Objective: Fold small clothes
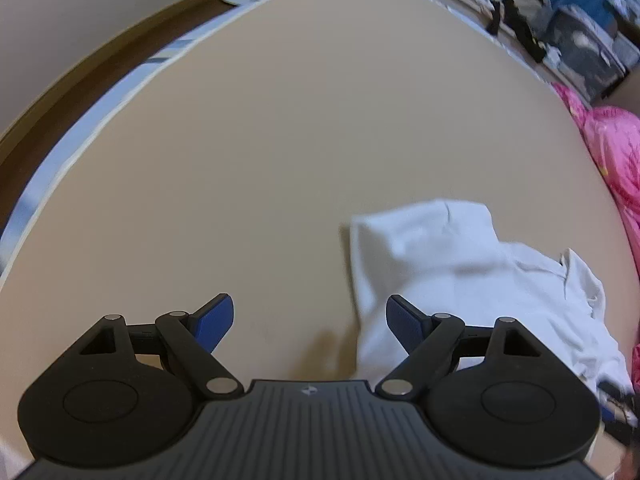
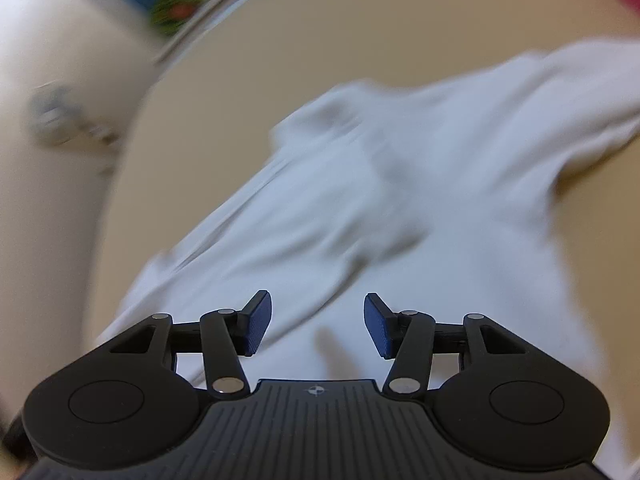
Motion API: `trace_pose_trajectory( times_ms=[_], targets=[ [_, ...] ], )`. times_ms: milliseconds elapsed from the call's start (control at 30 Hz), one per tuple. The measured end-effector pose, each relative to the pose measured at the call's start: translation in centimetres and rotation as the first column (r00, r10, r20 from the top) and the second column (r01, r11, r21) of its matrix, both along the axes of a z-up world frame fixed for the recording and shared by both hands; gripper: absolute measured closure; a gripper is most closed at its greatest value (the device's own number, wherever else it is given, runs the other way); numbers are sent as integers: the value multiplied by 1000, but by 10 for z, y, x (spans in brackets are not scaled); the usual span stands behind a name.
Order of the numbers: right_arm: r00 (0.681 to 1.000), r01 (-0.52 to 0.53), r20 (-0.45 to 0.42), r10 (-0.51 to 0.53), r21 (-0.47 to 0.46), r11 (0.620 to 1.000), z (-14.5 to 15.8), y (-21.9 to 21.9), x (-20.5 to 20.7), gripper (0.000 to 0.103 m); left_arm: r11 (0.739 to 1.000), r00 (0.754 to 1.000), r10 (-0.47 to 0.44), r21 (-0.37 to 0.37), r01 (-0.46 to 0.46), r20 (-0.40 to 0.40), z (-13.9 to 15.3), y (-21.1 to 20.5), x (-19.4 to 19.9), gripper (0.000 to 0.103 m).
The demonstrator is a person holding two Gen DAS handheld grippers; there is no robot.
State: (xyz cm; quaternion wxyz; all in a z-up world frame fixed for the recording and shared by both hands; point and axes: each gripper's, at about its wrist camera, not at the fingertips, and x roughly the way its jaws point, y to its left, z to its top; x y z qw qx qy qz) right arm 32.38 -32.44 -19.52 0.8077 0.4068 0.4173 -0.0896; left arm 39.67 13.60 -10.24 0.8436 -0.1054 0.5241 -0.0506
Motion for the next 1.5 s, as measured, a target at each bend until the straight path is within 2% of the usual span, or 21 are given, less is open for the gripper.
trace_pose_trajectory(
  times_ms=[67,133,200,267,367,467,500,533,633,767,833,967,1033,1100,1133,1200,1233,1267,1333,1400,1500],
  targets=[
    [997,-80,26,78,138,987,0,33,3,51,999,999,-14,-52,11,-50,-6,1,25,16],
    [985,-169,62,159,256,952,-3,76,15,51,996,995,-1,-92,-9,-104,-9,3,44,16],
    [972,-236,98,216,322,917,-6,120,34,51,991,986,8,-130,-30,-164,-11,5,59,16],
    [969,-245,111,220,337,909,-10,155,55,51,987,976,-13,-161,-23,-218,-13,1,70,16],
    [979,-200,107,175,304,931,-11,190,69,51,992,954,-52,-129,14,-295,-21,-12,84,16],
    [989,-147,74,130,324,934,-16,204,85,52,994,936,-57,-112,20,-347,-32,-25,95,16],
    [990,-140,51,131,317,938,-20,208,89,73,993,934,-61,-118,20,-353,-34,-30,98,16],
    [988,-152,44,146,323,934,-23,211,88,100,993,934,-60,-121,18,-351,-35,-34,99,20],
    [975,-219,24,222,301,928,-29,217,78,100,995,940,-58,-94,27,-336,-32,-48,99,97],
    [949,-308,11,316,259,916,-39,222,42,100,1000,964,-23,-7,21,-264,-21,-56,100,100],
    [936,-337,-19,352,247,909,-49,222,28,101,1000,966,18,-15,-23,-259,-18,-49,105,100],
    [931,-364,54,362,252,897,-43,214,14,101,996,971,85,-9,-89,-224,-12,-30,109,103],
    [926,-377,84,368,252,891,-37,210,14,101,990,978,144,30,-141,-148,-3,-22,108,103],
    [910,-411,147,388,192,891,-23,214,10,100,982,977,189,-1,-190,-100,5,-11,108,103],
    [903,-426,144,405,162,890,-19,217,10,97,978,973,203,-23,-206,-108,6,-6,108,99],
    [904,-427,84,419,195,883,-23,214,9,88,984,979,155,-64,-165,-130,4,-5,103,72],
    [906,-417,34,422,234,878,-28,211,8,74,988,982,131,-67,-141,-139,3,-4,97,44],
    [908,-404,9,418,281,871,-32,205,2,73,990,984,115,-67,-125,-136,5,-3,88,25],
    [912,-396,29,409,316,862,-27,187,-16,56,996,993,54,-67,-61,-103,8,-6,60,21],
    [921,-386,49,386,252,887,-12,159,-44,54,998,996,-13,-58,8,-89,7,-16,33,21],
    [948,-302,97,302,-16,953,20,103,-91,54,993,990,-105,-55,100,-90,-2,-34,-6,19]
  ],
)
